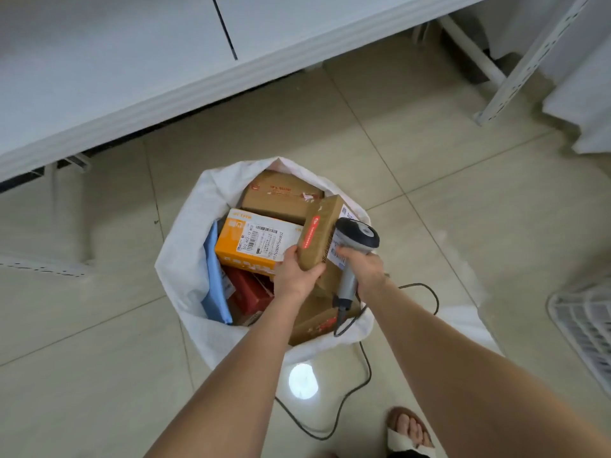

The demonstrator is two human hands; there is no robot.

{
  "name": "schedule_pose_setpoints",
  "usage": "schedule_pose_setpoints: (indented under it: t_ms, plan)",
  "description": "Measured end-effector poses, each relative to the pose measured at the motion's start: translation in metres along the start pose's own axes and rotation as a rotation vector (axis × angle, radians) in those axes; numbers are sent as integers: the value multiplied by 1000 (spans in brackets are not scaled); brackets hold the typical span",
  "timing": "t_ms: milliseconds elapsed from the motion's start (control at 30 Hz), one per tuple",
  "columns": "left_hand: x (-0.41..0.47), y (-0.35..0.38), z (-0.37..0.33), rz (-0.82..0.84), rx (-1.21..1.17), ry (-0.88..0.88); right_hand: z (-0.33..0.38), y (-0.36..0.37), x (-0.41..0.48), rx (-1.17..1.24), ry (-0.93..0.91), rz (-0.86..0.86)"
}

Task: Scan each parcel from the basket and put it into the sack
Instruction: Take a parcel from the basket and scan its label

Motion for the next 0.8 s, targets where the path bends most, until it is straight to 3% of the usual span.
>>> schedule_pose_setpoints:
  t_ms: [200, 567, 800]
  plan:
    - [16, 2, 13, -10, 25, 15, -8, -7, 28, 44, -15, -12]
    - [46, 12, 7, 31, 356, 136, 9, -14, 25, 159, 67, 108]
    - [43, 19, 7, 2, 474, 138, 19, -19, 25, 212, 43, 34]
Point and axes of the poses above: each hand's wrist, its own x-axis towards the middle knuckle, its own y-axis out of the palm, z = x × y, the point moved 2 cm from there along x, towards the middle knuckle, and after that the axes turned 7 degrees about x, right-handed, at the moved point
